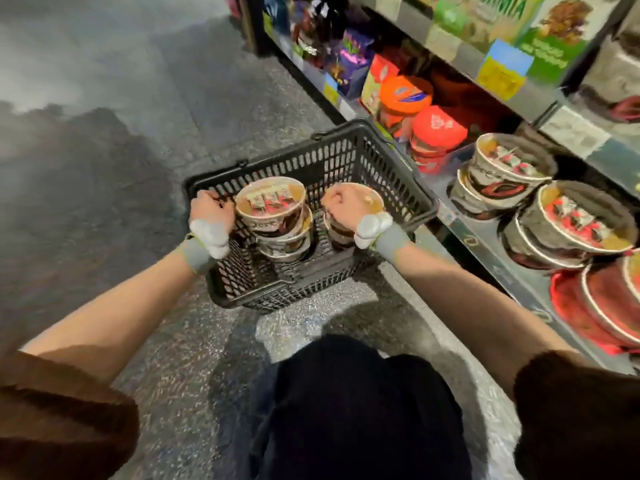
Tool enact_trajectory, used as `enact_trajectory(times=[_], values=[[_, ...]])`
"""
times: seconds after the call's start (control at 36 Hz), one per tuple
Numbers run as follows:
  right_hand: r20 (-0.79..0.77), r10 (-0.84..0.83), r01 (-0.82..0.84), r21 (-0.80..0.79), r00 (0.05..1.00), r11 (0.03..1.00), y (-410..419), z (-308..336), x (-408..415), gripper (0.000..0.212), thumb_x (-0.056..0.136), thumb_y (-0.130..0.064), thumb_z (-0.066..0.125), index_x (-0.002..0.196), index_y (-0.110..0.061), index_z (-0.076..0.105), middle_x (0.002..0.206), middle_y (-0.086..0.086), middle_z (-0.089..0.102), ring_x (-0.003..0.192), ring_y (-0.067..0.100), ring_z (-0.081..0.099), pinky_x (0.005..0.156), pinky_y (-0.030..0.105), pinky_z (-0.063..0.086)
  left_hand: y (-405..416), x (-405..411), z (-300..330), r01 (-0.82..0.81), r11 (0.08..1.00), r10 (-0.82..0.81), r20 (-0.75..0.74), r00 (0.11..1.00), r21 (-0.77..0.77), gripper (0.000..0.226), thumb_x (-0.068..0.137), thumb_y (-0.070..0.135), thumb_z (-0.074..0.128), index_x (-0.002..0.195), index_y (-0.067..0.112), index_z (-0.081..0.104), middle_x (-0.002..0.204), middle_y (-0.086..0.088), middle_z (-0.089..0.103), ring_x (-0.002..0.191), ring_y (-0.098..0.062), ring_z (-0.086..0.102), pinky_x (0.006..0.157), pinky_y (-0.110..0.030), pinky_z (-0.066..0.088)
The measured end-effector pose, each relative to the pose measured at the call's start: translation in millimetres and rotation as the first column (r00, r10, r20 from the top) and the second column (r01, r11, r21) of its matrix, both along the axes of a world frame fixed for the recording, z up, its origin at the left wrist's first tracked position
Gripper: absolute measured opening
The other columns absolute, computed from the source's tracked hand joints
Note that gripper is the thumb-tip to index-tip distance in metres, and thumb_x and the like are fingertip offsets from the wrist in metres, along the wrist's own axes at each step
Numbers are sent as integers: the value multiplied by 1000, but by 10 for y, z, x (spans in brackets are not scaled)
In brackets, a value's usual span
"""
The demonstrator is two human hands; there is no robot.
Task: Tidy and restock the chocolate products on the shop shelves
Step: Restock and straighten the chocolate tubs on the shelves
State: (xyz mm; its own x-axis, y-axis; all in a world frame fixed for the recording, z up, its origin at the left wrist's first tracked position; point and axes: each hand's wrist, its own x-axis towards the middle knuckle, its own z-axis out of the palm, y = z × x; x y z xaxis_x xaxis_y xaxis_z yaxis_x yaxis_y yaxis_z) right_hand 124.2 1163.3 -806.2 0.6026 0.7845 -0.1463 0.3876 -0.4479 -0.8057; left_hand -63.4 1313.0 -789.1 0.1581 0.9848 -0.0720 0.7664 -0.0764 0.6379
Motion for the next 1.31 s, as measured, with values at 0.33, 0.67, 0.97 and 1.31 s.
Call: enact_trajectory(times=[0.33, 0.67, 0.97, 1.31], values=[[-27, 4, -7, -123, 1000, 992, 808, -256, 86, 40, 96, -30, 52, 59, -14, 50, 52, -3, 43, 48, 13, 40, 55, 30, 36, 265, 53, -217, 85, 974, -102, -72, 992, -208, 42, 96, 39, 48, 88, 4, 70, 94, -20, 67, 98, -35, 63, 79, -34, 43], [28, 11, -4, -235, 1000, 972, 875, -254, 89, 30, 95, -25, 51, 72, -8, 58, 62, 7, 49, 63, 22, 49, 51, 26, 32, 242, 283, -277, -36, 989, 31, -39, 999, -144, 43, 86, 25, 61, 48, 23, 42, 57, -5, 47, 47, -14, 37, 48, -20, 27], [-144, -100, 86, -97, 984, 992, 411, 216, 207, 34, 91, -15, 57, 61, 0, 64, 51, 4, 55, 30, 0, 44, 34, 11, 35, 55, 376, 261, 55, 995, -50, 64, 997, -82, 34, 78, 38, 70, 95, 9, 76, 87, -14, 72, 88, -23, 67, 78, -28, 50], [-281, -472, 504, 48, 835, 862, -1103, 942, 487, 28, 86, -18, 58, 70, 4, 64, 52, 8, 59, 30, 11, 42, 34, 19, 34, -774, 1092, 941, 358, 919, -311, 254, 916, -165, 58, 59, 63, 58, 84, 14, 77, 89, -6, 74, 88, -22, 70, 89, -35, 54]])
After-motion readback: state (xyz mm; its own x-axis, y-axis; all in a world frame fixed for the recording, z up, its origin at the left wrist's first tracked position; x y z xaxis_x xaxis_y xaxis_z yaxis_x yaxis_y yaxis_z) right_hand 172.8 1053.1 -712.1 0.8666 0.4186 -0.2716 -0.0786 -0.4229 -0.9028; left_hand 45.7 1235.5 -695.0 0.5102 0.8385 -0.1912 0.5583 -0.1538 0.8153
